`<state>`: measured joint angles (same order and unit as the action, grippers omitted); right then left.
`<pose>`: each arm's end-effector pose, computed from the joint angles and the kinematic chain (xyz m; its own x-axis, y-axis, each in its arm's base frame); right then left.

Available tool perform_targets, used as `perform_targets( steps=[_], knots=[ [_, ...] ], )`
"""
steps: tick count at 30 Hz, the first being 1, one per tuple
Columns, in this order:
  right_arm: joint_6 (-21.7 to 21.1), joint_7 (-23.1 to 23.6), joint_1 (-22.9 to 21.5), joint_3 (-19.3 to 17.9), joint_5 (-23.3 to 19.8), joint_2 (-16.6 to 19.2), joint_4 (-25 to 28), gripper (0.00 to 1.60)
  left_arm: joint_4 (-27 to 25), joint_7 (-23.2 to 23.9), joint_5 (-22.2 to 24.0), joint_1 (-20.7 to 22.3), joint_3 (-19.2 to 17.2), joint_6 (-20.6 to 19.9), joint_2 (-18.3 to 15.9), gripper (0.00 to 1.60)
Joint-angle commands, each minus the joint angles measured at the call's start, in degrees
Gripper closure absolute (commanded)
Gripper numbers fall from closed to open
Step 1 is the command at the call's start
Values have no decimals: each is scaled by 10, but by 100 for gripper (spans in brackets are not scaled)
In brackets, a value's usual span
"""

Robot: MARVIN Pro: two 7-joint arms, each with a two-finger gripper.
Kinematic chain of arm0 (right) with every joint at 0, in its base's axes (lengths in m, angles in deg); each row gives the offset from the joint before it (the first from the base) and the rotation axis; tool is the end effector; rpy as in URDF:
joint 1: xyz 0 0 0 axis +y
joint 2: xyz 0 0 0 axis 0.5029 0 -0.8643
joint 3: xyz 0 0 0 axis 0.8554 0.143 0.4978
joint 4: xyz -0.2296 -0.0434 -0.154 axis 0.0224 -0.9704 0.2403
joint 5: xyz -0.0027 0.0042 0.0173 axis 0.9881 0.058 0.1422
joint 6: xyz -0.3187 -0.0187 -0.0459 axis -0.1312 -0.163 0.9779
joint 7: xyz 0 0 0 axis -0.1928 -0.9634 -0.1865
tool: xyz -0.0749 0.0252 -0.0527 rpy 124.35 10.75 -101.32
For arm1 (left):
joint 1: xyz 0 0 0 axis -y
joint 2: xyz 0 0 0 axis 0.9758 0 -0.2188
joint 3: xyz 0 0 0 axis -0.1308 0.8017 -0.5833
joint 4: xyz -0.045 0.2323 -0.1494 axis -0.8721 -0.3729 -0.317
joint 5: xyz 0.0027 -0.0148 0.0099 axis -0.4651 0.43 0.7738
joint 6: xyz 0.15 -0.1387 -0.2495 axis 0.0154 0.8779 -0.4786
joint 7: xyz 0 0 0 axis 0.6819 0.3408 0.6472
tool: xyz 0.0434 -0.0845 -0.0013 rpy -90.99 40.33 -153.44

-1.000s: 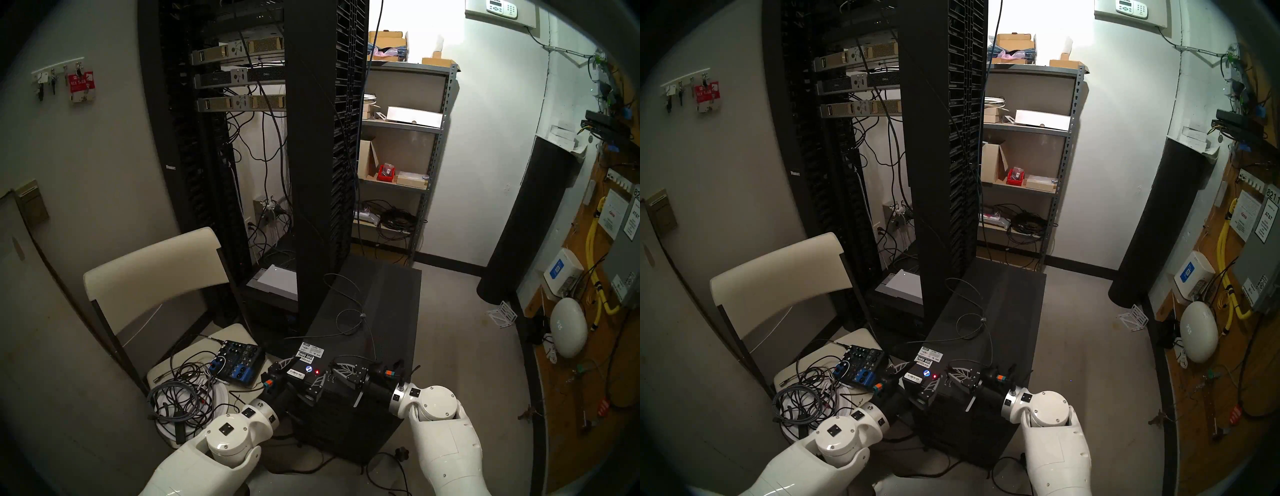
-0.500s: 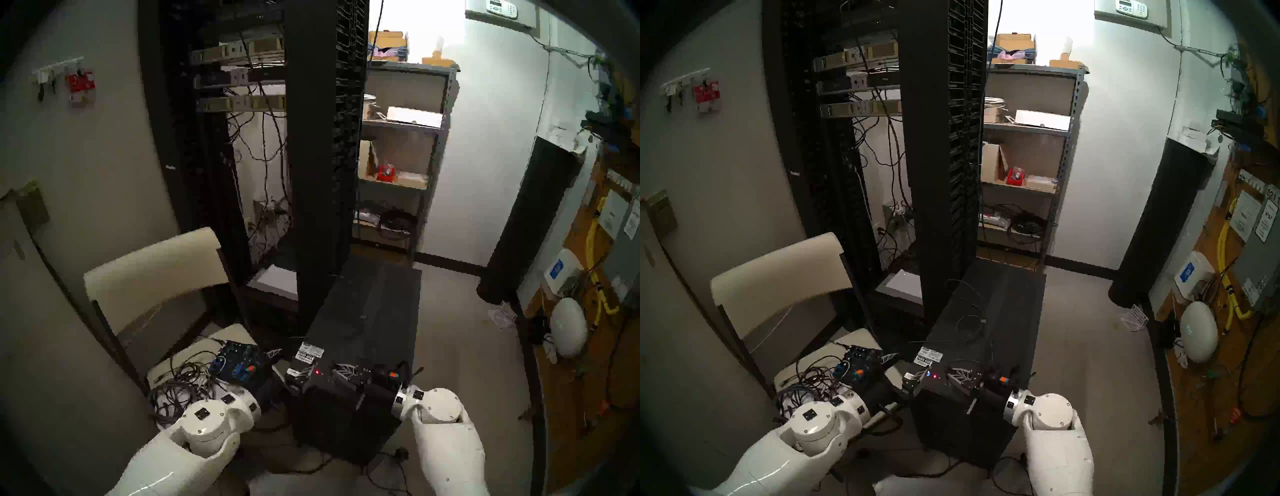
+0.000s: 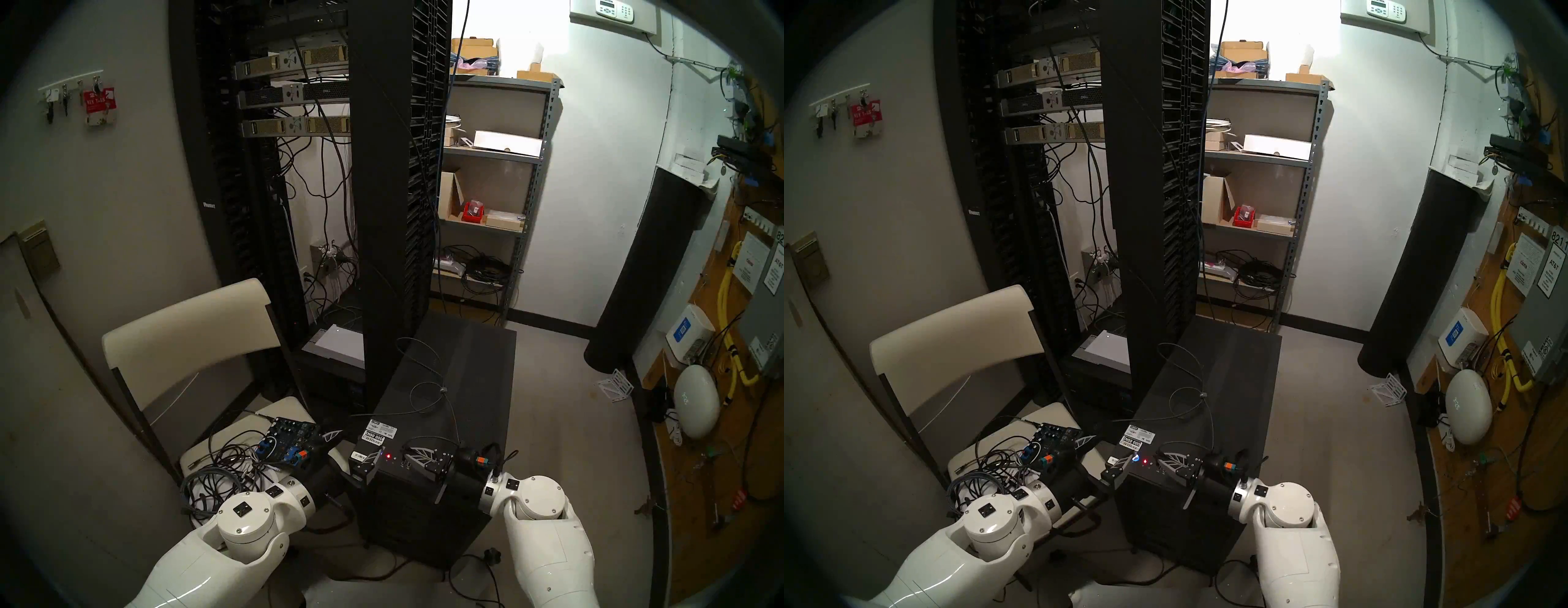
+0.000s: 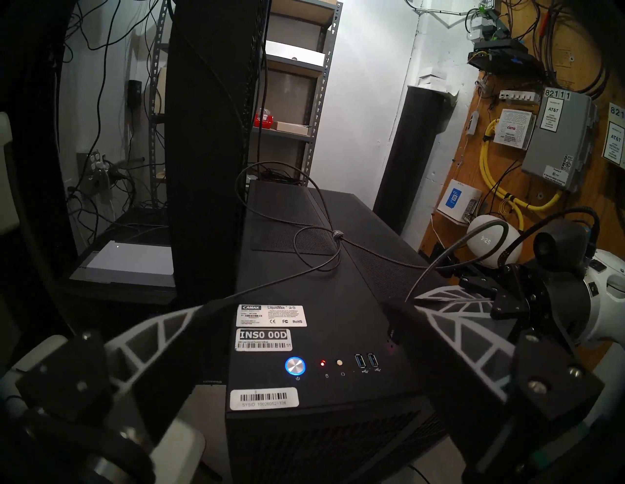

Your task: Insert the cable into the workstation's USB slot

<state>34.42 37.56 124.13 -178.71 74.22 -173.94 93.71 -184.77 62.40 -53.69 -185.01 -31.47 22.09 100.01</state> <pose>0.3331 0.0407 -0.4330 0.0891 0.0794 0.9929 0.8539 -0.5193 -0.0352 0.2956 -0.0409 -0.3870 0.2949 0.0109 0.9555 -0.5228 -0.8351 0.1709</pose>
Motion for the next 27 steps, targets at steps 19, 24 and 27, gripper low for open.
perform_targets(
  steps=[19, 24, 27],
  knots=[
    [57, -11, -1, -8, -5, -2, -16, 160, 5, -5, -19, 25, 2, 33, 20, 0],
    [68, -23, -11, -9, 4, -2, -33, 160, 11, 2, -21, 27, 2, 36, 22, 0],
    [72, -26, -17, -9, 6, -2, -43, 160, 12, 5, -22, 27, 4, 37, 24, 0]
  ],
)
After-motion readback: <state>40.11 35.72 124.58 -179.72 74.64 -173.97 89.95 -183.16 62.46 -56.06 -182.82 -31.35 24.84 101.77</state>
